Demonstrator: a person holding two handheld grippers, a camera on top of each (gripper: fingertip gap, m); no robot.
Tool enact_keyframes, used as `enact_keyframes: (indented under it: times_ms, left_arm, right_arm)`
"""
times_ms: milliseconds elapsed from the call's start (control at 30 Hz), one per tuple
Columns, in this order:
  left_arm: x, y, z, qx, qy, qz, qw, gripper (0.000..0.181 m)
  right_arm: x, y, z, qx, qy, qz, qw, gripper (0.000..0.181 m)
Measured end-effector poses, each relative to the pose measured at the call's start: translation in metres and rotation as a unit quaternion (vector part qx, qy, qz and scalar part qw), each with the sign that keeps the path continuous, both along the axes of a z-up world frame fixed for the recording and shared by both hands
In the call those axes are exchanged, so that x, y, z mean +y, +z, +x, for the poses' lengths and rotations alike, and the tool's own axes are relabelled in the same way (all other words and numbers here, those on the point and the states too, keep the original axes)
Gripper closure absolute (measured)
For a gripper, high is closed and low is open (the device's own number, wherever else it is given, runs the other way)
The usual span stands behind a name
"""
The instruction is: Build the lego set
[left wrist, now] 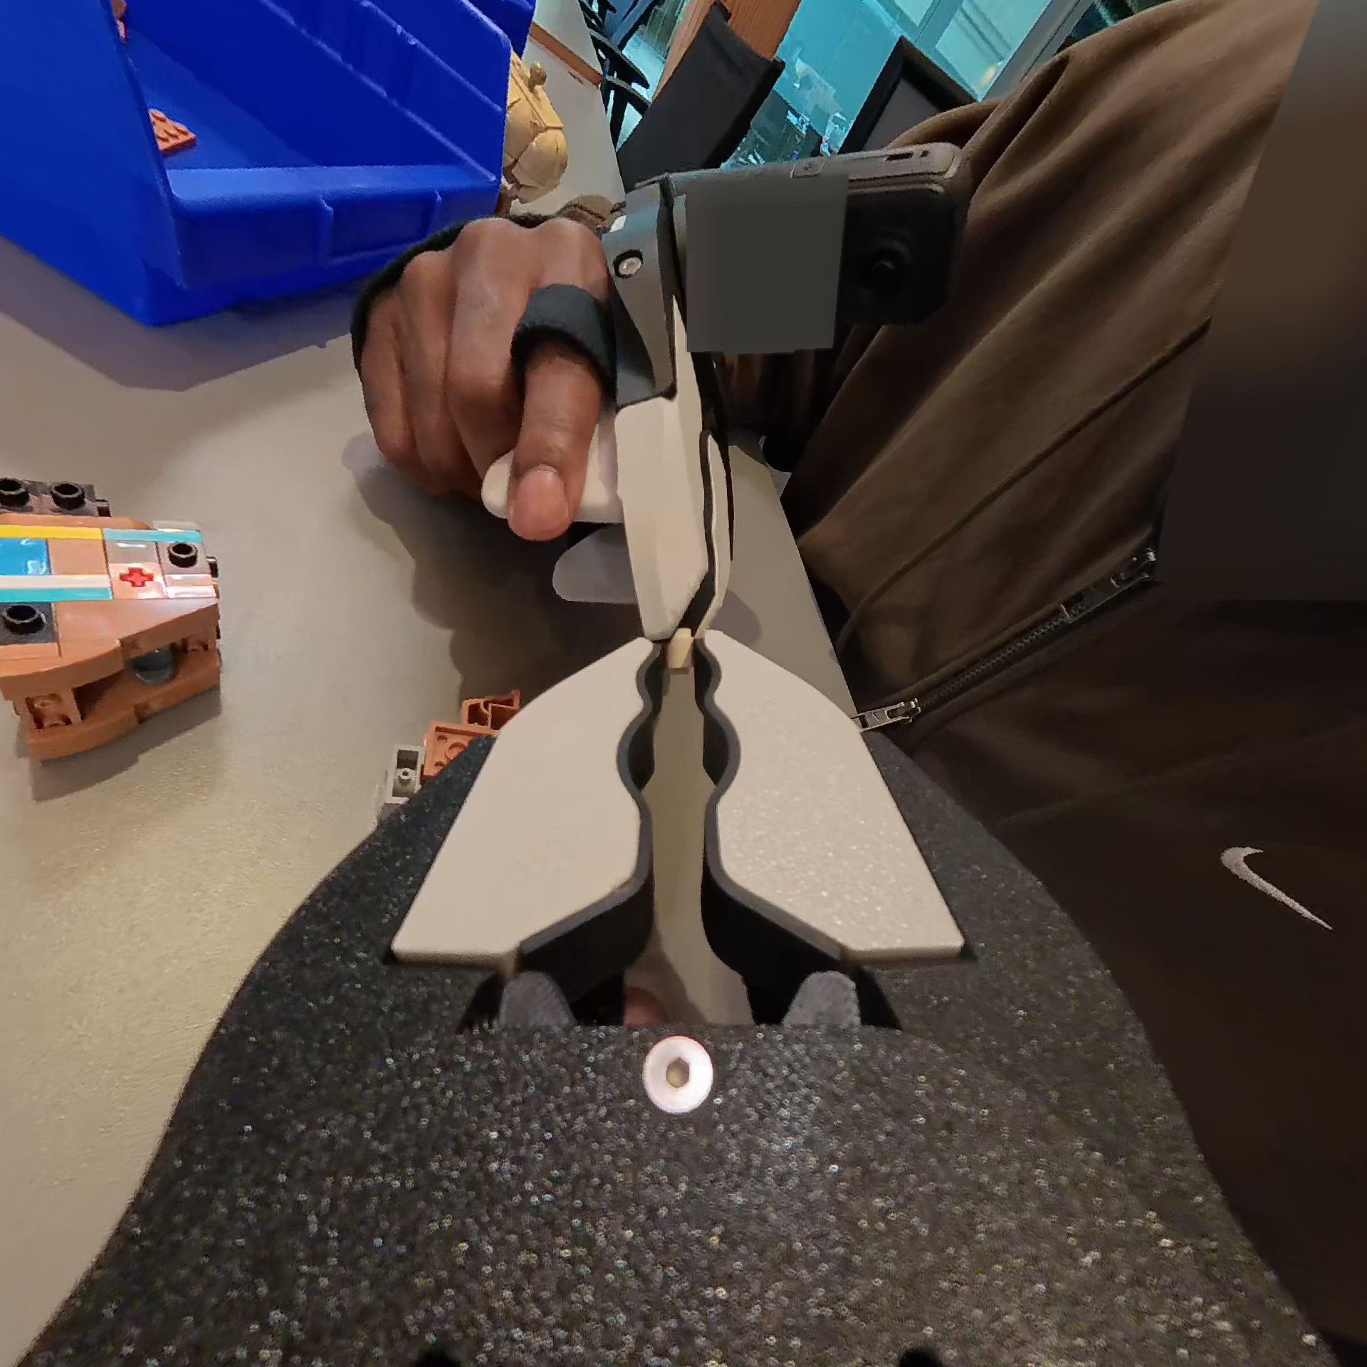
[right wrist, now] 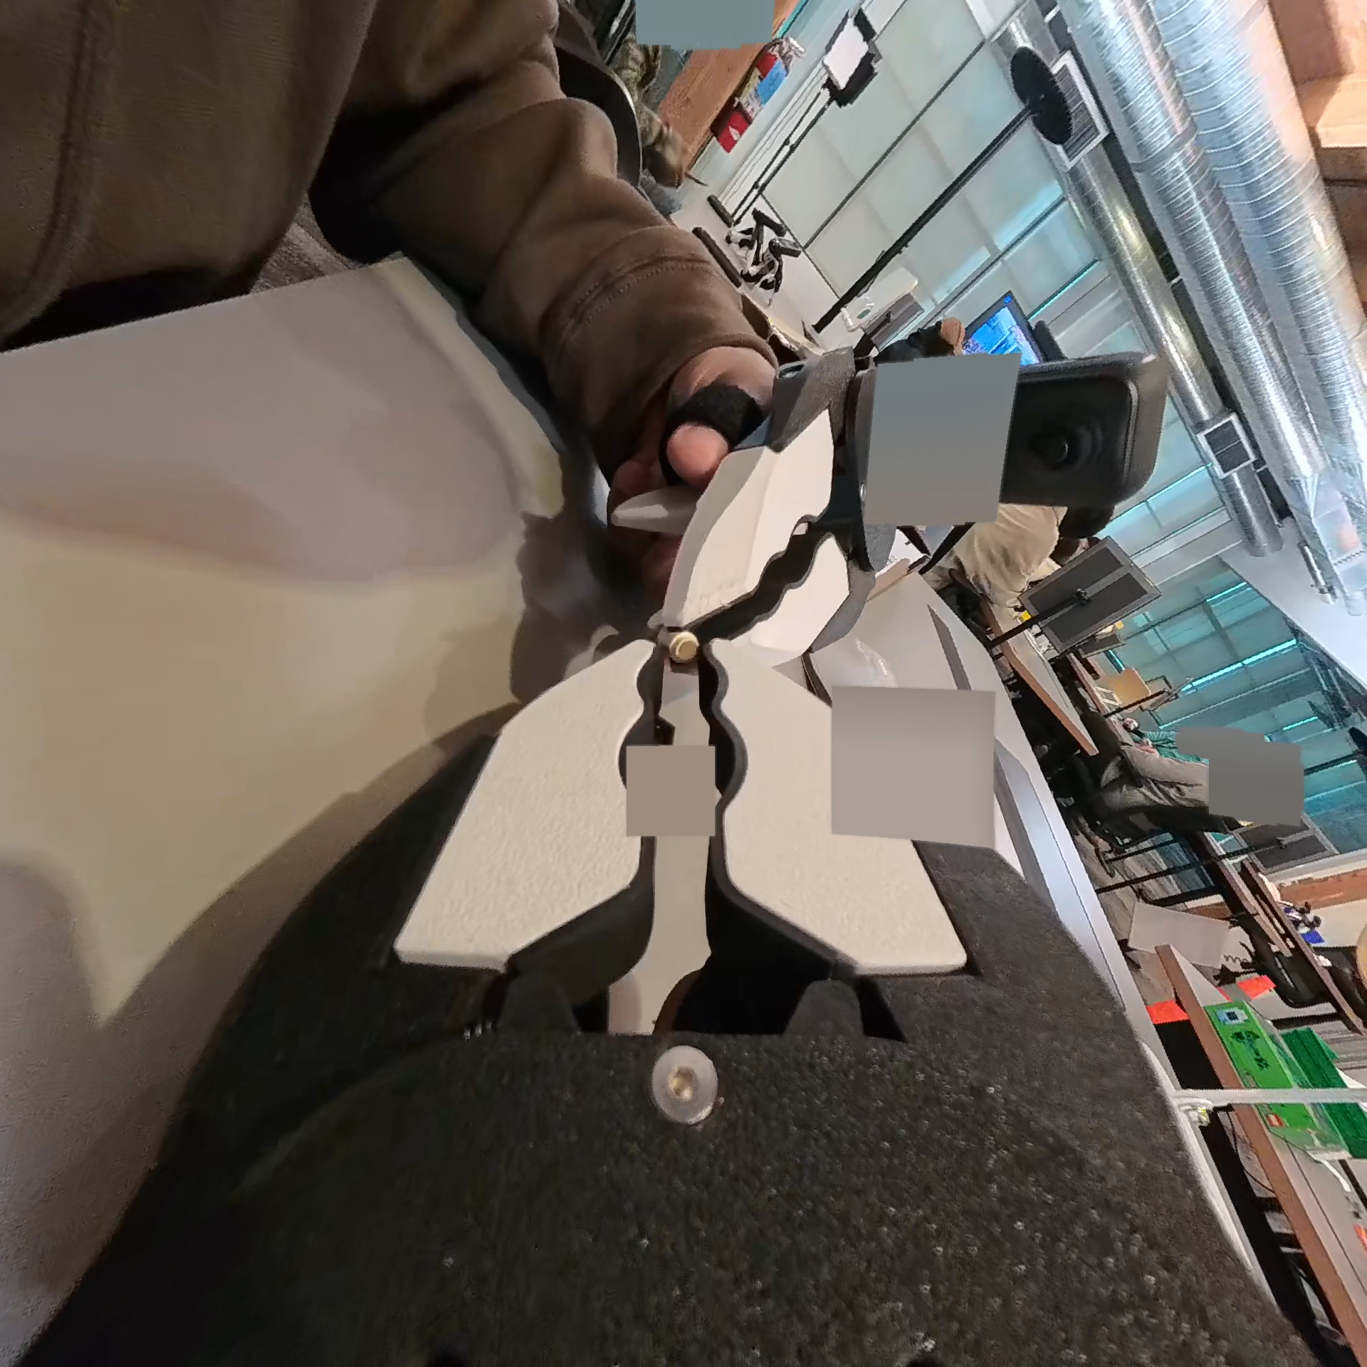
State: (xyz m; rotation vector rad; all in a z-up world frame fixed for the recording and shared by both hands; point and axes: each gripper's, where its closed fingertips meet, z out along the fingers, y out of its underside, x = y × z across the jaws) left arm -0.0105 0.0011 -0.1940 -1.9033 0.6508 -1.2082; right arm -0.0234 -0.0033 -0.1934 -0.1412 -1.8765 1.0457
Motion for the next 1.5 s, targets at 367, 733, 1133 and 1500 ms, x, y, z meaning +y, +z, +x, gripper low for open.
enact_keyframes:
  times_ms: [367,733,1133,1500]
  left_arm:
    - [0.000,-0.004,0.001,0.007,0.000,-0.014,1.000,0.174]
    - [0.008,-0.004,-0.003,0.005,0.029,-0.019,0.999,0.168]
    - [0.019,-0.043,-0.037,0.260,0.081,0.080,0.959,0.111]
    - [0.020,-0.067,-0.029,0.338,0.059,0.076,0.936,0.123]
  right_arm:
    - [-0.001,-0.003,0.002,-0.013,0.009,0.009,1.000,0.173]
    - [0.004,-0.004,0.000,-0.021,0.001,0.001,1.000,0.174]
    - [0.036,-0.013,-0.008,-0.113,-0.049,-0.035,0.992,0.174]
    - [0.040,-0.026,-0.010,-0.210,-0.061,-0.053,0.974,0.174]
